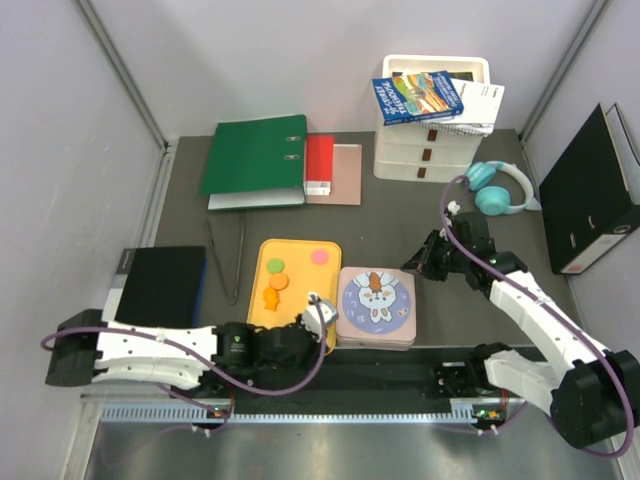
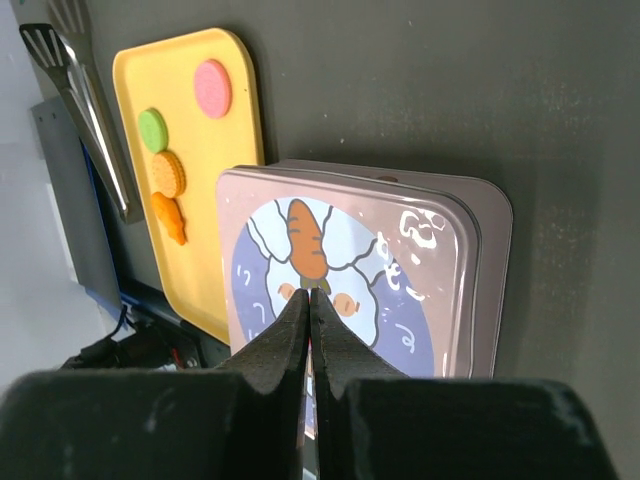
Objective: Pack the cookies
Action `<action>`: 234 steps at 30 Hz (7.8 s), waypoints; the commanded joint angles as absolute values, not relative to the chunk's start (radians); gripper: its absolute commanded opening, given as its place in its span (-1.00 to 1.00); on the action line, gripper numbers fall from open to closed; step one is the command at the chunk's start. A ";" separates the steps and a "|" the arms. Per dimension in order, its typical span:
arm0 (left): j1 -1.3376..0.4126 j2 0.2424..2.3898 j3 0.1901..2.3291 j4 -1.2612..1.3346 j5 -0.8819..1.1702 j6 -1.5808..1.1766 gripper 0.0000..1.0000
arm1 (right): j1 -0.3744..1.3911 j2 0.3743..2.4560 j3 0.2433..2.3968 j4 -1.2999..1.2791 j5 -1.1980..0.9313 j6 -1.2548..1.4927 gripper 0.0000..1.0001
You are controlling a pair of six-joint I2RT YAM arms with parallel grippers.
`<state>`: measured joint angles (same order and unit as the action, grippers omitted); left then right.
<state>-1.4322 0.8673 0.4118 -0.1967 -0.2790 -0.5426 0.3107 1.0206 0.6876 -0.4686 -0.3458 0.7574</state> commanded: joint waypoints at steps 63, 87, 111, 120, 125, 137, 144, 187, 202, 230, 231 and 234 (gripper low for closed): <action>-1.246 1.621 0.643 0.365 -0.454 -0.506 -1.00 | 0.268 1.000 0.827 -0.511 -0.259 0.723 -1.00; -1.149 1.658 0.804 0.163 -0.327 -0.541 -1.00 | -0.031 1.436 0.891 -0.304 -0.170 0.927 -1.00; -1.071 1.733 0.871 0.127 -0.268 -0.581 -1.00 | -0.031 1.519 0.739 -0.247 -0.373 0.876 -1.00; -1.037 1.779 0.919 0.112 -0.238 -0.569 -1.00 | -0.031 1.413 0.670 -0.307 -0.400 0.856 -1.00; -0.997 1.816 0.946 0.107 -0.207 -0.566 -1.00 | -0.031 1.375 0.612 -0.325 -0.408 0.845 -1.00; -0.907 1.893 1.060 0.046 -0.147 -0.531 -1.00 | -0.031 1.244 0.535 -0.390 -0.402 0.839 -1.00; -0.897 1.865 1.068 -0.039 -0.250 -0.540 -1.00 | -0.032 1.214 0.609 -0.480 -0.327 0.833 -1.00; -0.867 1.724 0.894 0.089 -0.025 -0.698 -1.00 | -0.100 1.551 0.801 -0.101 -0.442 1.011 -1.00; -0.864 1.703 0.904 0.028 -0.136 -0.680 -1.00 | -0.117 1.402 0.825 -0.149 -0.381 1.012 -1.00; -0.799 1.712 0.986 -0.011 -0.112 -0.715 -0.96 | 0.149 1.683 0.900 0.011 -0.908 0.876 -0.69; -0.798 1.713 0.986 0.021 -0.104 -0.719 -0.96 | 0.153 1.690 0.907 0.003 -0.907 0.870 -0.68; -0.790 1.720 0.992 0.040 -0.088 -0.735 -0.96 | 0.172 1.715 0.920 -0.043 -0.897 0.853 -0.67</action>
<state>-0.8040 1.7191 0.9520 -0.0227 -0.1173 -0.7094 0.1406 1.6924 0.8906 -0.0109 -0.8742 0.9073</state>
